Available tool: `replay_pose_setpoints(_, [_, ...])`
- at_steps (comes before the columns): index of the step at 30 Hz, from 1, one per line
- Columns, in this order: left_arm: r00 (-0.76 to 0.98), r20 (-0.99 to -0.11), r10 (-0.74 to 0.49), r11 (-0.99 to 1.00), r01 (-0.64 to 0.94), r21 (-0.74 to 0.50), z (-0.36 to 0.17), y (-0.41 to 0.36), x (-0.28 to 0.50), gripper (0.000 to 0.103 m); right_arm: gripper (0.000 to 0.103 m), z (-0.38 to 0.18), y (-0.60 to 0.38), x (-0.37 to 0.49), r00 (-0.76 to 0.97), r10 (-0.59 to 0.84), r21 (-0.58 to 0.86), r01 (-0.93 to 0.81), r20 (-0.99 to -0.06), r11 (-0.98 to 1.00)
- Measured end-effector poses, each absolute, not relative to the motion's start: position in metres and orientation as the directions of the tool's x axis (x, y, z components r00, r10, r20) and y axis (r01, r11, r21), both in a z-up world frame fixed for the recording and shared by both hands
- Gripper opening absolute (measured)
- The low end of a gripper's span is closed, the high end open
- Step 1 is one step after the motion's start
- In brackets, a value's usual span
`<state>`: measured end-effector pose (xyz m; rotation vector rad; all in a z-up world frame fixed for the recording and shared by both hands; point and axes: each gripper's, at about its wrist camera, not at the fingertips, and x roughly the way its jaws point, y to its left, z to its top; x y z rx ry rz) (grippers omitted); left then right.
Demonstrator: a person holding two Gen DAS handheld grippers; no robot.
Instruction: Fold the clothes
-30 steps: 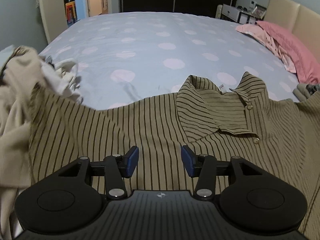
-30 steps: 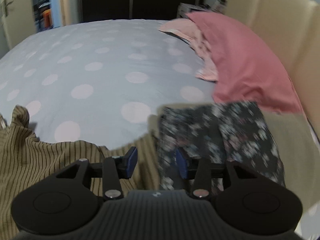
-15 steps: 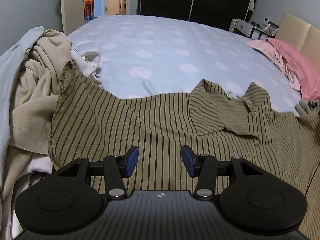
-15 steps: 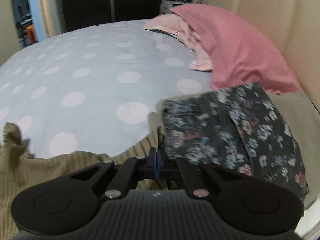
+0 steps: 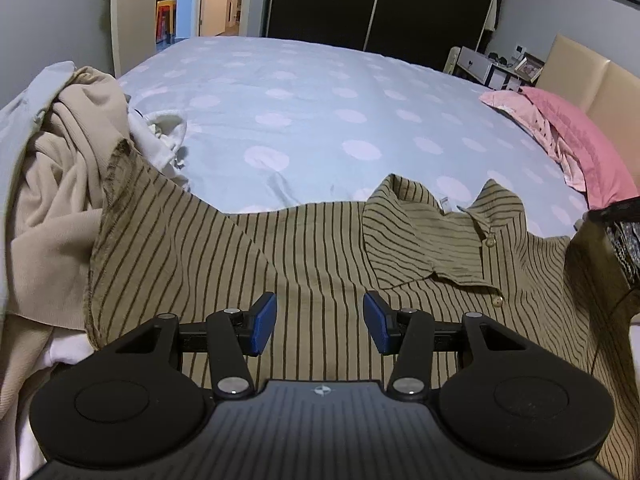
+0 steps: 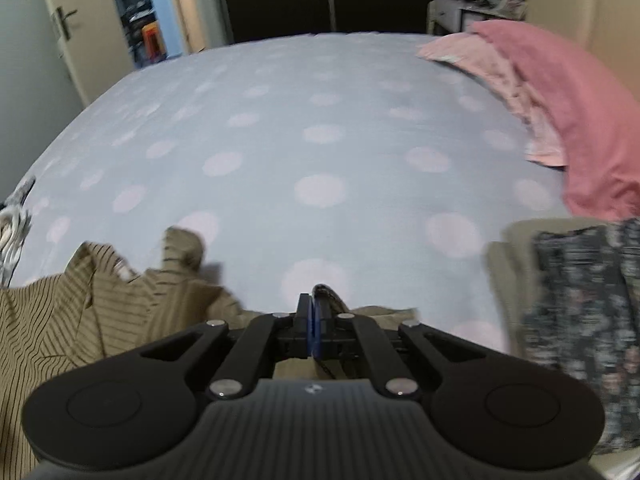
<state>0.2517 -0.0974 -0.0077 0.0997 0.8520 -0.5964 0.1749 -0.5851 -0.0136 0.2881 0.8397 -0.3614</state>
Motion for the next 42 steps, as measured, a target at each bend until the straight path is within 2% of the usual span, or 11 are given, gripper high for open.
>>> replay_pose_setpoints(1, [0.508, -0.732, -0.454, 0.835, 0.528, -0.151, -0.007, -0.096, 0.253, 0.046, 0.002, -0.019, -0.581, 0.182, 0.609, -0.182, 0.115, 0.416, -0.772, 0.902])
replay_pose_setpoints(5, [0.508, -0.733, -0.453, 0.842, 0.513, -0.165, -0.006, -0.093, 0.256, 0.046, 0.018, -0.03, -0.564, 0.195, 0.598, -0.156, 0.13, 0.406, -0.786, 0.905])
replay_pose_setpoints(6, [0.505, -0.732, -0.456, 0.841, 0.513, -0.17, -0.006, -0.093, 0.257, 0.046, 0.019, -0.03, -0.561, 0.195, 0.601, -0.145, 0.138, 0.399, -0.786, 0.907])
replay_pose_setpoints(8, [0.501, -0.731, -0.463, 0.836, 0.521, -0.173, -0.005, -0.094, 0.256, 0.046, 0.034, -0.026, -0.557, 0.189, 0.61, -0.126, 0.153, 0.384, -0.782, 0.911])
replay_pose_setpoints(10, [0.499, -0.73, -0.466, 0.832, 0.529, -0.17, -0.005, -0.097, 0.253, 0.046, 0.037, -0.02, -0.555, 0.181, 0.619, -0.107, 0.17, 0.371, -0.778, 0.913])
replay_pose_setpoints(13, [0.49, -0.728, -0.479, 0.82, 0.545, -0.173, -0.003, -0.103, 0.247, 0.046, 0.048, -0.008, -0.553, 0.163, 0.633, -0.077, 0.203, 0.357, -0.77, 0.912])
replay_pose_setpoints(27, [0.413, -0.723, -0.554, 0.667, 0.74, -0.089, 0.017, -0.164, 0.183, 0.046, 0.05, 0.042, -0.542, 0.013, 0.672, -0.077, 0.255, 0.382, -0.736, 0.888])
replay_pose_setpoints(36, [0.379, -0.69, -0.616, 0.587, 0.805, -0.081, 0.041, -0.2, 0.141, 0.046, 0.05, 0.114, -0.49, -0.082, 0.671, 0.05, 0.36, 0.332, -0.74, 0.872])
replay_pose_setpoints(42, [0.36, -0.672, -0.647, 0.548, 0.832, -0.082, 0.054, -0.218, 0.115, 0.046, 0.052, 0.177, -0.444, -0.138, 0.626, 0.076, 0.33, 0.301, -0.776, 0.895])
